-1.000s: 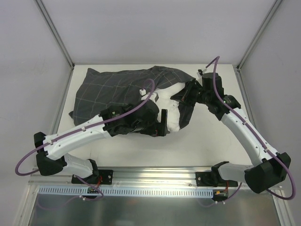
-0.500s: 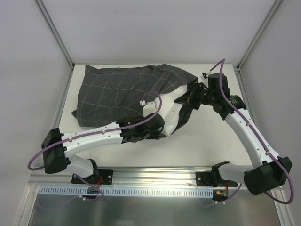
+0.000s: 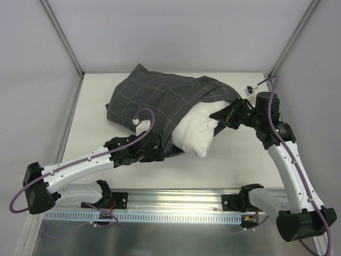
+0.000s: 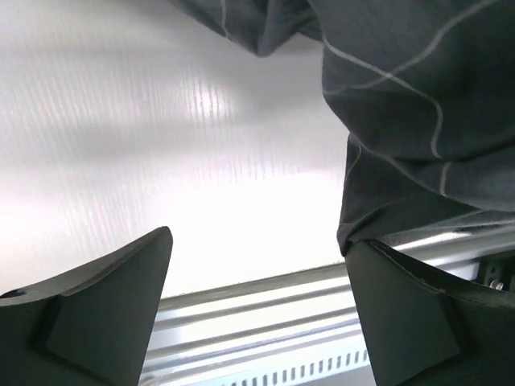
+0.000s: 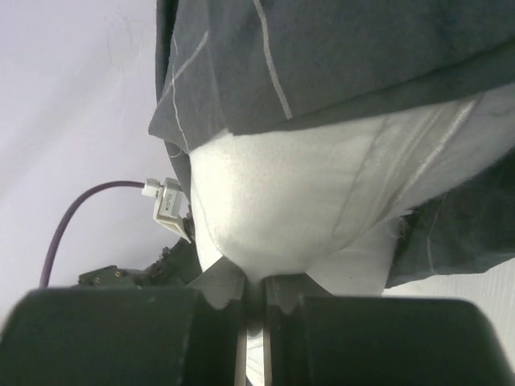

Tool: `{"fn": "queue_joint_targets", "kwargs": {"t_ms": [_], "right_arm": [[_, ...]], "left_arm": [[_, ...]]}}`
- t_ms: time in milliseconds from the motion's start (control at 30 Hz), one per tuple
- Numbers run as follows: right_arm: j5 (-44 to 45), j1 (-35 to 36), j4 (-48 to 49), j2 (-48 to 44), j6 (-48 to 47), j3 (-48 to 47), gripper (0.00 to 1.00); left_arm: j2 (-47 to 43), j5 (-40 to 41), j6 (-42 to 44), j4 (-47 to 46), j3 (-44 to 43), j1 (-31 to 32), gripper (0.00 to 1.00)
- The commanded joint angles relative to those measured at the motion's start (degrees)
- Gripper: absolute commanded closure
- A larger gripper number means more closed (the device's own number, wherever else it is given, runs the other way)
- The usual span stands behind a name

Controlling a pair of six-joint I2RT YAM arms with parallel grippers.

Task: Remove the pillowcase from the pillow

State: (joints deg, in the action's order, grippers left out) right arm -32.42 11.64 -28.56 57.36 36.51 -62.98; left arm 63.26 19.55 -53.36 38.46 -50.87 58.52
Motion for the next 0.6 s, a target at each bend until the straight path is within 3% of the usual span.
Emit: {"fn": "queue_joint_targets", "kwargs": {"t_ms": [0, 100, 233, 333, 367, 400, 567], "right_arm": [[-4.5, 0.1, 6.4, -0.6, -2.5, -1.0, 0.99], [-5.5, 0.6, 3.3, -1.0, -6.8, -0.3, 0.99], [-5.1, 2.3, 0.3, -2.5, -10.7, 1.5, 0.99], [-4.0, 5.0, -0.1, -2.9, -11.9, 2.6, 0.99], [-3.5, 6.5, -0.4, -3.0, -12.2, 2.7, 0.99], [-3.0, 7.2, -0.7, -3.0, -12.4, 2.7, 0.99], [-1.6, 10.5, -0.6, -4.0, -13.2, 3.0, 0.99]], "left_arm": [[-3.5, -3.5, 6.3, 4.2, -4.9, 0.2, 0.14], [-6.6, -5.0, 12.6, 4.1, -14.2, 0.2, 0.29], [-3.6, -4.9, 23.5, 4.1, -28.6, -0.7, 0.31], [4.9, -7.6, 30.3, 4.1, -40.9, -3.3, 0.18], [10.5, -8.4, 31.6, 4.1, -46.8, -3.8, 0.05], [13.3, -9.8, 34.5, 4.1, -49.9, -4.2, 0.01], [33.2, -19.5, 39.6, 5.1, -69.4, -6.4, 0.01]]}}
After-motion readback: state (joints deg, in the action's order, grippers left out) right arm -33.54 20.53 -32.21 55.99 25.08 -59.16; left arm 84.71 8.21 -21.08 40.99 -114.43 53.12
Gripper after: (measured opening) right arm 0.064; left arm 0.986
